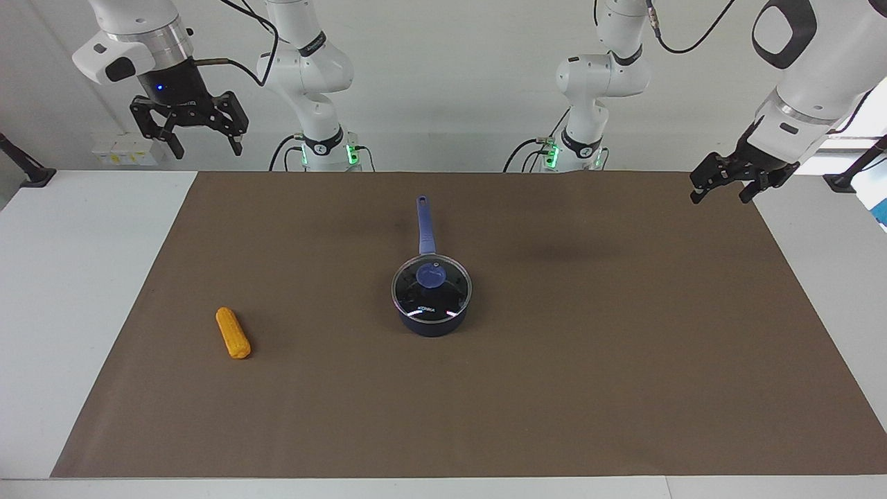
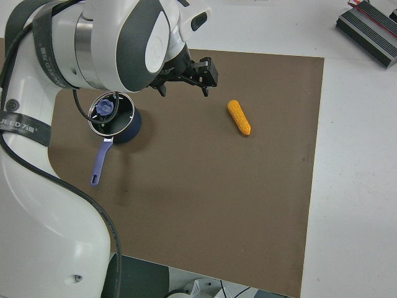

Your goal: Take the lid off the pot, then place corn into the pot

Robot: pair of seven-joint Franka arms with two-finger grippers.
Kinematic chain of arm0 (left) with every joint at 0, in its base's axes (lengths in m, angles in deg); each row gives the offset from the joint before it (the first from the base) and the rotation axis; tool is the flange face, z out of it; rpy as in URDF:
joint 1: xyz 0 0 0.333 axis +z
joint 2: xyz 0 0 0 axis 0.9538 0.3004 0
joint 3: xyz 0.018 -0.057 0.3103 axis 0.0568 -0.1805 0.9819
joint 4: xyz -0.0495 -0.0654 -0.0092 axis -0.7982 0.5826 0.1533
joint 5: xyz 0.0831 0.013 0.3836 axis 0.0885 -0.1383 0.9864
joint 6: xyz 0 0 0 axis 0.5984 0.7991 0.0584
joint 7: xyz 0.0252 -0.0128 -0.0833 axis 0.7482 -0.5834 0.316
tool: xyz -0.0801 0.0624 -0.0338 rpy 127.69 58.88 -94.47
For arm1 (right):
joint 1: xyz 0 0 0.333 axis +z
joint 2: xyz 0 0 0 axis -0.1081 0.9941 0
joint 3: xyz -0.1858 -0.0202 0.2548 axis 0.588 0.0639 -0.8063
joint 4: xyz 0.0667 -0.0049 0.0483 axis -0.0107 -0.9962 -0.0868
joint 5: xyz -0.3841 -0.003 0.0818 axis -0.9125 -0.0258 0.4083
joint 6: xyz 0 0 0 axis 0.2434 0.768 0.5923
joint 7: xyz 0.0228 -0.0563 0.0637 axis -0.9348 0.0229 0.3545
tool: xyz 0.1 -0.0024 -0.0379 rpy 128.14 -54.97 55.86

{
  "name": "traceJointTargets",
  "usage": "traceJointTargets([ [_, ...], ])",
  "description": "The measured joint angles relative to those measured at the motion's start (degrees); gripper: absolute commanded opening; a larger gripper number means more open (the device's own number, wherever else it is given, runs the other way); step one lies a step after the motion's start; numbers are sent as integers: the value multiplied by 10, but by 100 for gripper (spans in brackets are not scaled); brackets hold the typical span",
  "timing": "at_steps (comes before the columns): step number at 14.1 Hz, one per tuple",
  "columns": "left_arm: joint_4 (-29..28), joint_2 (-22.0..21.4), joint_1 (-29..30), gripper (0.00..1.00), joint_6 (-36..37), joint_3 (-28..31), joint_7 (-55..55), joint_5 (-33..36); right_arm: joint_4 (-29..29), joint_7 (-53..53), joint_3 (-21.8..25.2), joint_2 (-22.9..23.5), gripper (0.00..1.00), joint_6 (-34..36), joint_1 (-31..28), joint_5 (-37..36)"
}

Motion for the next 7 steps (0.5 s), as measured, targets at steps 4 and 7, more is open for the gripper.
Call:
traceJointTargets([
  [4,0,0,0,100,2,0,-2,0,-1,-1,0,0,100,0,0,0],
  [7,0,0,-1,100,4,-1,-4,0,-1,-1,1,0,100,1,-1,0],
])
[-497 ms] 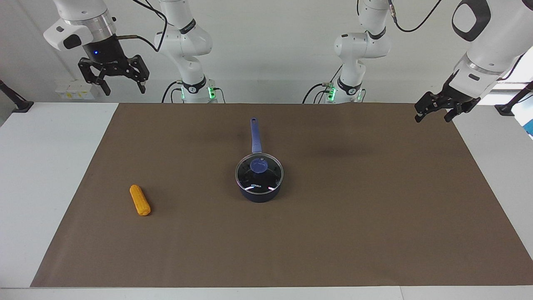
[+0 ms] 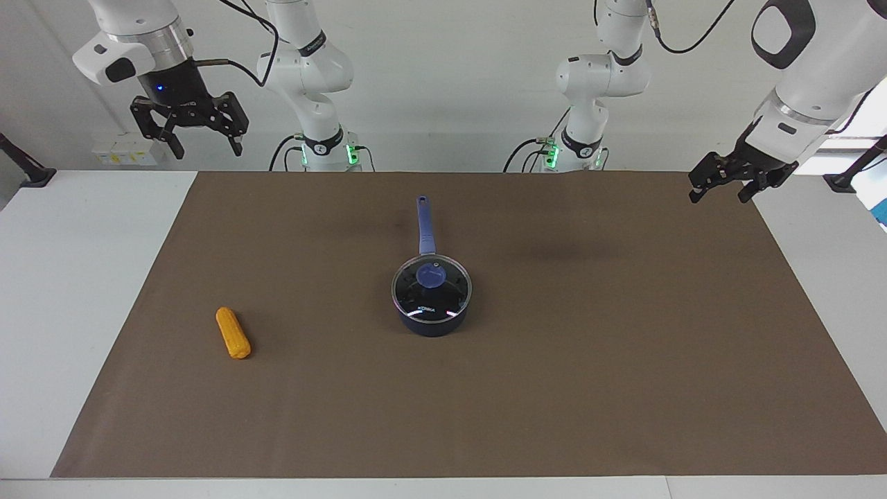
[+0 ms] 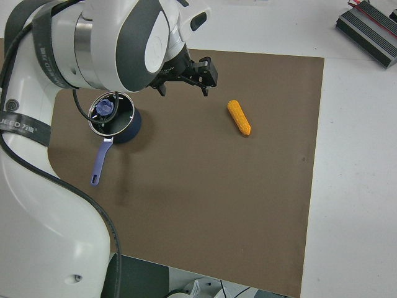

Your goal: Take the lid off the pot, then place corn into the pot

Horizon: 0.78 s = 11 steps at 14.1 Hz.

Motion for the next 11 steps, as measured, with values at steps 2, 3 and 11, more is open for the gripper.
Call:
traceJointTargets([
  [2,0,0,-1,100,2,-1,-1,0,0,0,3,0,100,2,-1,0],
  [3,0,-1,-1,100,3,-2,-1,0,-1,0,4,0,100,2,-1,0],
  [11,-13,-10,-64,100,7,-12,-3,0,-1,0,5,-1,100,1,-1,0],
])
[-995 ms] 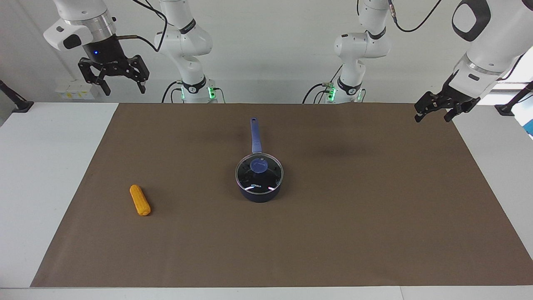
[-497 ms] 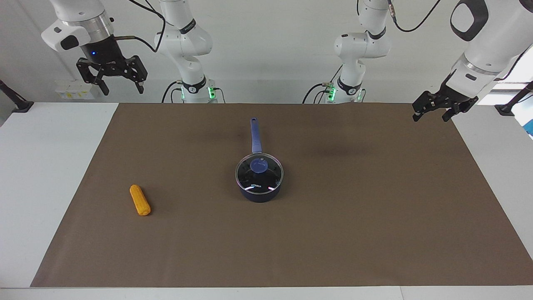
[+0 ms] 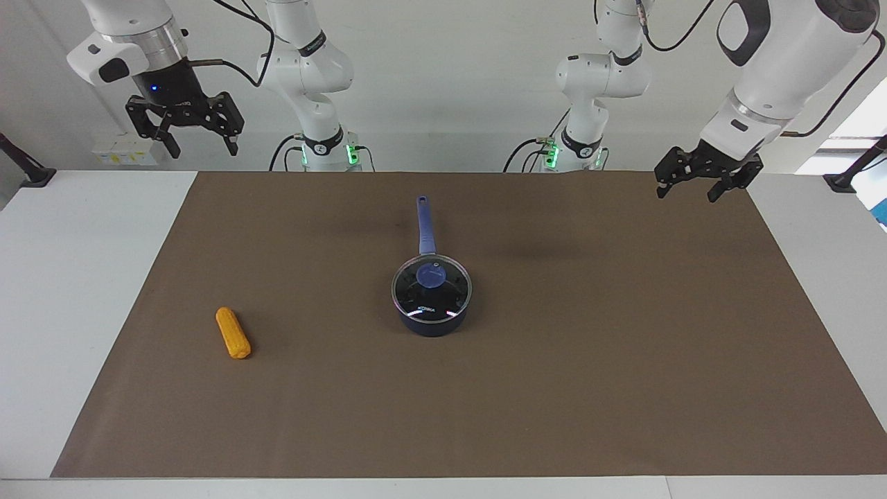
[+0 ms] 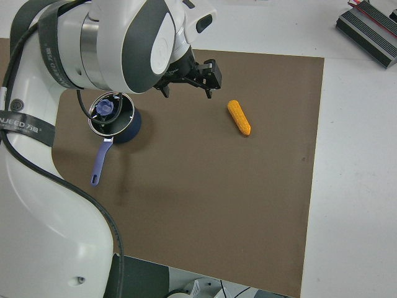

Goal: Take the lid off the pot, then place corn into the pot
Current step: 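Reach the left gripper to the pot lid while the right gripper reaches the corn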

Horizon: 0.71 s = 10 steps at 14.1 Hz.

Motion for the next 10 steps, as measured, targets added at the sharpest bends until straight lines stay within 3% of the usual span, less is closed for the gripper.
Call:
traceJointTargets([
  [10,-41,-7,-120,100,-12,-5,-2,-1,0,0,-4,0,100,-4,3,0],
])
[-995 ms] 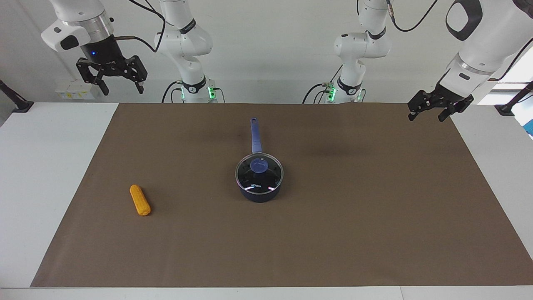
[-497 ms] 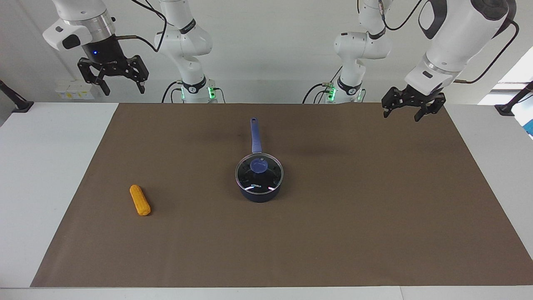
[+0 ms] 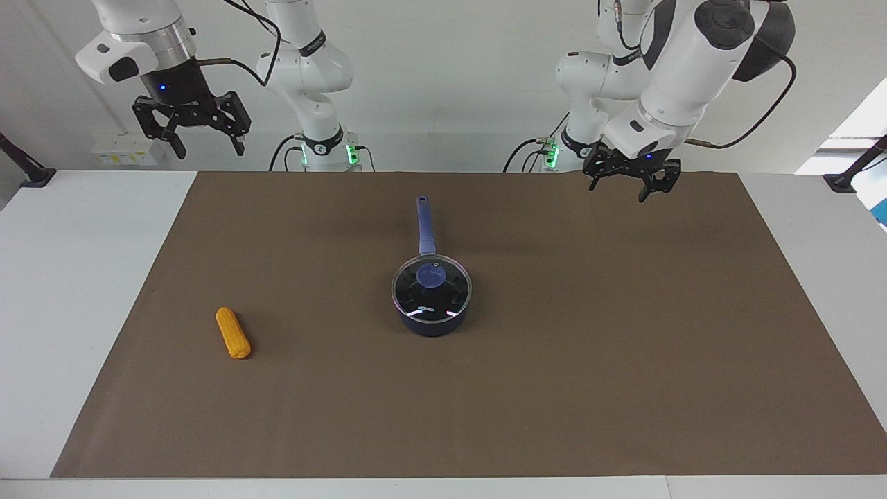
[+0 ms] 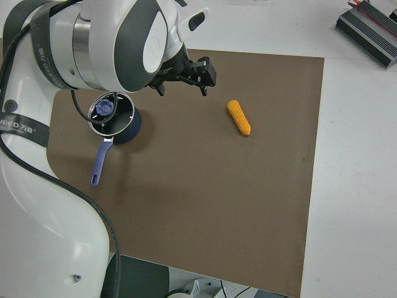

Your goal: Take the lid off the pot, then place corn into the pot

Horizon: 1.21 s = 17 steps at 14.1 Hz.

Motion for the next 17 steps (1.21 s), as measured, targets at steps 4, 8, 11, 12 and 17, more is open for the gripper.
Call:
traceJointTargets([
  [4,-22,9,-58,100,-41,-2,2,0,-2,1,4,-4,100,3,-3,-1],
  [8,-39,42,-103,100,-116,-2,28,-10,-54,1,3,0,100,-66,-2,-1],
  [11,-40,82,-143,100,-179,-2,95,-18,-81,3,3,26,100,-132,-3,-1],
  [12,-40,98,-160,100,-202,-2,125,-18,-84,8,4,41,100,-157,-4,-1],
  [17,14,179,-213,100,-236,-3,248,-18,-91,105,4,149,100,-249,-4,-1],
])
